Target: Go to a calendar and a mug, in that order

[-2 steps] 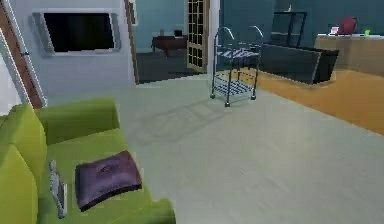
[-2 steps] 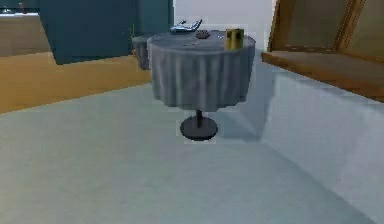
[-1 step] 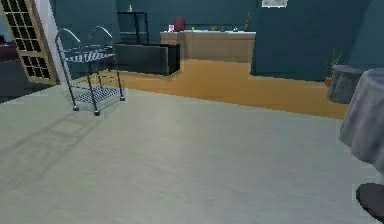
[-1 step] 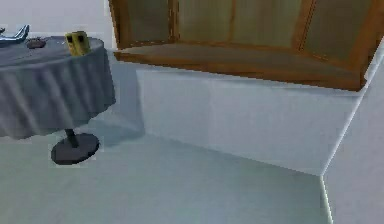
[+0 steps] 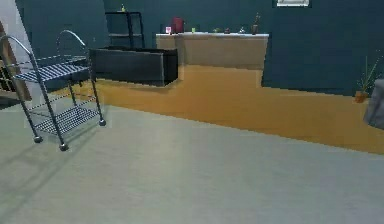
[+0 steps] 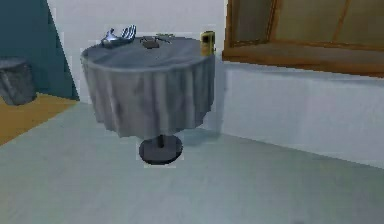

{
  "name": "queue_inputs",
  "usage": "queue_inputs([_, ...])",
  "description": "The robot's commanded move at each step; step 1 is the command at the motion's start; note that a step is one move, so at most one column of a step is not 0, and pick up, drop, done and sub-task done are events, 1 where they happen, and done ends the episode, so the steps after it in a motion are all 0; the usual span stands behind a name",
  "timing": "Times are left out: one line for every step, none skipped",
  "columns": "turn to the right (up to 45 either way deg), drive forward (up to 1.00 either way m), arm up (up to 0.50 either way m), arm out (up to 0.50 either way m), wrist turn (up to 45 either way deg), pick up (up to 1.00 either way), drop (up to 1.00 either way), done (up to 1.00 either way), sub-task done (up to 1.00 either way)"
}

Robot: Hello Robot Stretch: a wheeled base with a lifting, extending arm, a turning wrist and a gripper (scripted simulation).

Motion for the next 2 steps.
queue_inputs([36.0,0.00,0.00,0.00,0.0,0.00,0.00,0.00,0.00])
queue_inputs([3.0,0.00,0.00,0.00,0.0,0.00,0.00,0.00,0.00])
